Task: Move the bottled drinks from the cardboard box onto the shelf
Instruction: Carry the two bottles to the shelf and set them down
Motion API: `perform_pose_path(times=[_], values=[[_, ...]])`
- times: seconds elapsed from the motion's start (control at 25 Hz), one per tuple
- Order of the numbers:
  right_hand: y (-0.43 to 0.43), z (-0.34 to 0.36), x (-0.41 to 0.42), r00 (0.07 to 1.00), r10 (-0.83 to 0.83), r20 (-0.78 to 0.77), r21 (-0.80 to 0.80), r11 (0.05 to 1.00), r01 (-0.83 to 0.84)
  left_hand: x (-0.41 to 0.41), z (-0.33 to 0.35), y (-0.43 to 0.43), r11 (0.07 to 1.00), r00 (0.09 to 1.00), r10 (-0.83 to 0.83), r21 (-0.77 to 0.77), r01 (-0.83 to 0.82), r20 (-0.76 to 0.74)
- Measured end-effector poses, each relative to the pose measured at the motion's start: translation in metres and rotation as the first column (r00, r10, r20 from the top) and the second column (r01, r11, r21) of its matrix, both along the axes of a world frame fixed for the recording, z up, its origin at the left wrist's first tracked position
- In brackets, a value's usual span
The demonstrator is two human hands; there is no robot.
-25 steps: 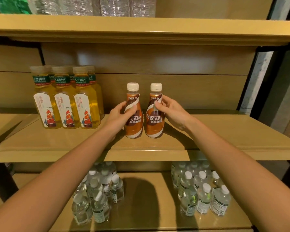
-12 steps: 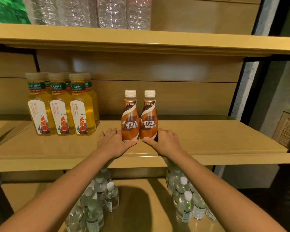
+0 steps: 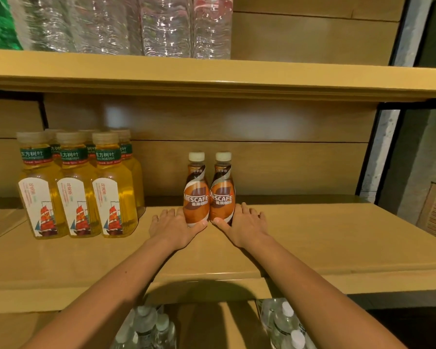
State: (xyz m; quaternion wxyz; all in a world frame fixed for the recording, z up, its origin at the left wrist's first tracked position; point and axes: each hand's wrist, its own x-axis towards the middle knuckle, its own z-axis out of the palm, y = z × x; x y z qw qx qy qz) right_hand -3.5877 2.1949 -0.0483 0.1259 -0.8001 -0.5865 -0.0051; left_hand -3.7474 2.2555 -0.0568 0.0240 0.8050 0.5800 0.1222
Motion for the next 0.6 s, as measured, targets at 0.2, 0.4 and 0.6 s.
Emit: perform_pose_path(times=[0.2, 0.4, 0.6], values=[[0.014, -0.001, 0.003, 0.999, 0.014, -0.039, -0.002, 1.0, -0.014, 0.001, -0.001, 0.011, 0.999, 1.0, -0.003, -0.035, 0.003, -0.001], [-0.007, 0.013, 0.006, 1.0, 0.018, 0.015, -0.03, 0.999, -0.017, -0.008, 0.014, -0.011, 0.999, 1.0, 0.011, -0.05, -0.011, 0.004], [-0.077, 0.041, 0.003, 0.996, 0.053, 0.068, -0.011, 0.999, -0.052, -0.03, 0.044, -0.078, 1.0, 0.997, -0.02, -0.016, 0.019, -0.078]])
